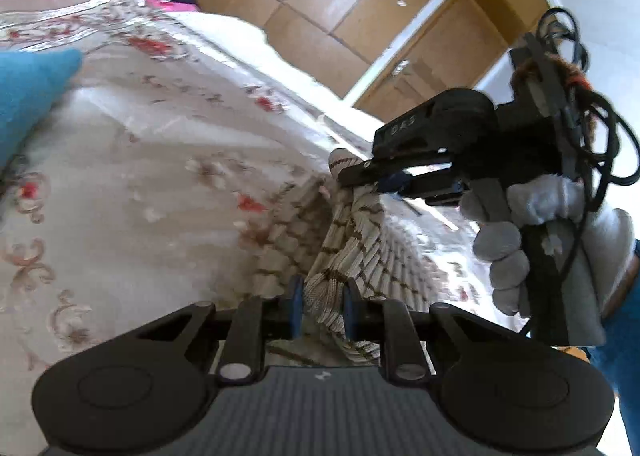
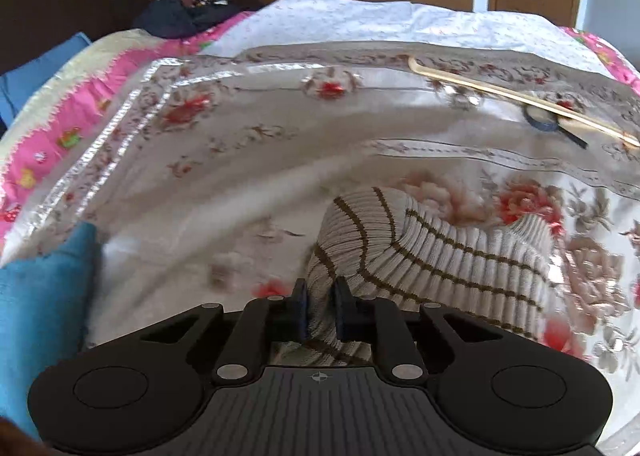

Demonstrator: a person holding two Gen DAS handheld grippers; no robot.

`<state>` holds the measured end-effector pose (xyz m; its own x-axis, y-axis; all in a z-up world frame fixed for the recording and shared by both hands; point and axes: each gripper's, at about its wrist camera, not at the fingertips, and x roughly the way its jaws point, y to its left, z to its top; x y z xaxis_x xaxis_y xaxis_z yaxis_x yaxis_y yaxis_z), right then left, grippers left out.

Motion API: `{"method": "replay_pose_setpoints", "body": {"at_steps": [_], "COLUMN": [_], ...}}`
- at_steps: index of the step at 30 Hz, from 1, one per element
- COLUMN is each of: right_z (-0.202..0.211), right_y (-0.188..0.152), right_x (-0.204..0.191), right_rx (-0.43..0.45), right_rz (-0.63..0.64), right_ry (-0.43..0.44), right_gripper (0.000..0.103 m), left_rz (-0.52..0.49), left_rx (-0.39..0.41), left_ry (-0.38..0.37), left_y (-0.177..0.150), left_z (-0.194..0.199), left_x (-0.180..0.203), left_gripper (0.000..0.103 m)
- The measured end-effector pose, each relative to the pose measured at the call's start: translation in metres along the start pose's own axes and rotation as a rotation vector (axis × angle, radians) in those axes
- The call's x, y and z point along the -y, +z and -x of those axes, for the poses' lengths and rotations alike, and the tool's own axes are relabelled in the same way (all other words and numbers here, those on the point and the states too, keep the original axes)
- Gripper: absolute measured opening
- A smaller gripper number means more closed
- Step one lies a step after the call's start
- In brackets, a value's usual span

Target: Fold small clothes

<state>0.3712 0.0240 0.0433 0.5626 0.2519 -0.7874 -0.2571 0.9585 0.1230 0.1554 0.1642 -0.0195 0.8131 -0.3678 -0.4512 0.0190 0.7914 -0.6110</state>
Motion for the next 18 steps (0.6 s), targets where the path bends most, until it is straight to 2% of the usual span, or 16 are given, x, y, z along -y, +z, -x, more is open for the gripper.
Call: {"method": "replay_pose_setpoints", "body": {"at_steps": [4,7,10,14,18], "right_z": [-0.043,-0.053,-0.031,0.021,0.057], "right_y": [-0.009,-0.014,-0.013,-0.022,-0.058], "right_x": [-0.004,0.000,0.006,0.031,0.049], "right_rx": [-0.037,-0.026,0.007,0.088,0.137], "right_rz": [-0.040,-0.076,-0.089,-0.098,-0.024], "right_ry": [-0.008,0.033,0.081,0.142,0.091], "right_gripper": [0.015,0.019,0.022,0.022,0.023], "left_rz": [0.007,0.006,-0.004,-0.009,-0.021], "left_rx": [-0.043,-0.058,-0.056,-0.052,-0.042], "left_ry": [0.125,0.167,0.179,0.188,0.204], "left_y": [-0.002,-0.004,-0.004,-0.005,-0.006], "left_z": [-0.014,-0.021,-0.022,-0.021,-0.020], "left_x": [-0.014,-0.019,-0.019,-0.018,-0.014], "left_gripper": [0.031,0.034,0.037,0.040,0.042]}}
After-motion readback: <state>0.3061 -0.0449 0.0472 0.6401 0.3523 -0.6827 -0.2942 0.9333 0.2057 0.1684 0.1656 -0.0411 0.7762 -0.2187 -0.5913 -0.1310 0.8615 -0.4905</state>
